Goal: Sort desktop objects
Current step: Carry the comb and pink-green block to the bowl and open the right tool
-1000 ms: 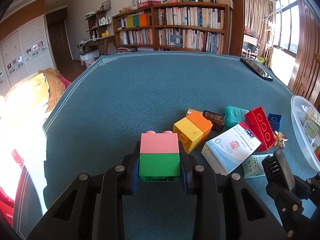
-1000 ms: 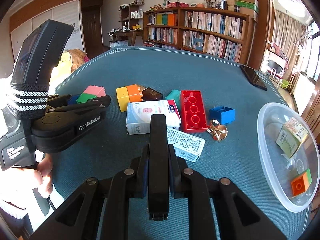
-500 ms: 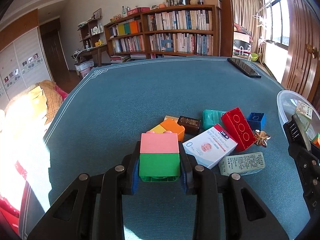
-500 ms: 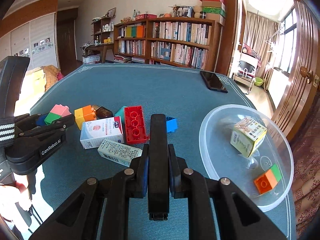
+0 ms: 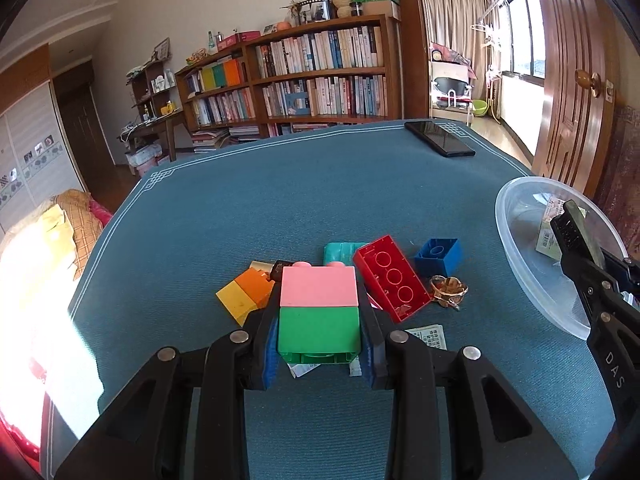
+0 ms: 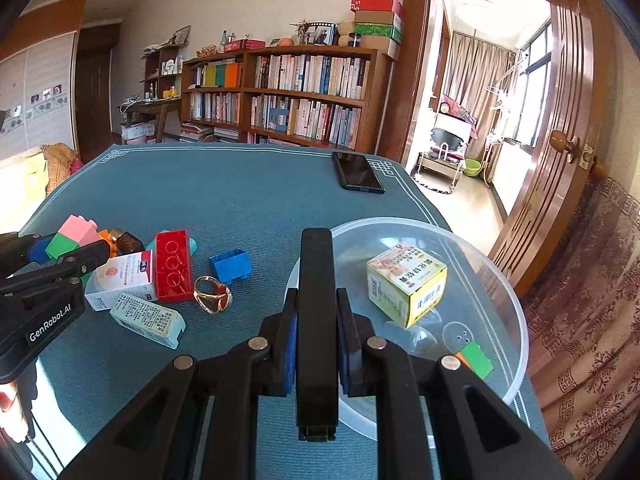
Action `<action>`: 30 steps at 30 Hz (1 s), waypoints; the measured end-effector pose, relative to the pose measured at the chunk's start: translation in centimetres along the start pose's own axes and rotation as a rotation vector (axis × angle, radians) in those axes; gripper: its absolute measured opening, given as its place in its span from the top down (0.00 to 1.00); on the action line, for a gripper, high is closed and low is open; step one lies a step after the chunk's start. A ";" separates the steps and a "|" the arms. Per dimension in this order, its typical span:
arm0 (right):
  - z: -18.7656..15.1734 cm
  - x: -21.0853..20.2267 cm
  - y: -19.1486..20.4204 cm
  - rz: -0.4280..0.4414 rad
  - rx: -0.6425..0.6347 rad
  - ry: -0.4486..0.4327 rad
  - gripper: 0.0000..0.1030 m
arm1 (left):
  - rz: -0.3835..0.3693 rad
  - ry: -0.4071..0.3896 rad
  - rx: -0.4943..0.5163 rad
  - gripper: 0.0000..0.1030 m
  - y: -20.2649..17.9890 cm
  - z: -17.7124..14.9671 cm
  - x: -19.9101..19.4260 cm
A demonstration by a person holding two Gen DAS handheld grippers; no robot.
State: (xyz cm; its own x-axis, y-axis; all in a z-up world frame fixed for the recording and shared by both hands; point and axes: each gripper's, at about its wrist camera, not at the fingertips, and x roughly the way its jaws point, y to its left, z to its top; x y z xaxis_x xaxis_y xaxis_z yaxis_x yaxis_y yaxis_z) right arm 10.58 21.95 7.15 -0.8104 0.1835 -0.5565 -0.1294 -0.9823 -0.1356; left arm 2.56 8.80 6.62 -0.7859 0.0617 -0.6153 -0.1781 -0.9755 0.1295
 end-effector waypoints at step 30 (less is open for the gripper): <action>0.7 1.2 -7.3 -0.134 0.150 0.024 0.82 | -0.164 -0.043 0.129 0.67 -9.9 3.6 0.3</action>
State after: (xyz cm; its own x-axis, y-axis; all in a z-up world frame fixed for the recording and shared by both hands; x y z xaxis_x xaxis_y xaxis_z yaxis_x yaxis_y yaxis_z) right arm 10.16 29.34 8.01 -0.7665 0.3118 -0.5615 -0.3202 -0.9434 -0.0867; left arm 1.93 19.26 7.99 -0.7643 0.2294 -0.6027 -0.3780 -0.9166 0.1305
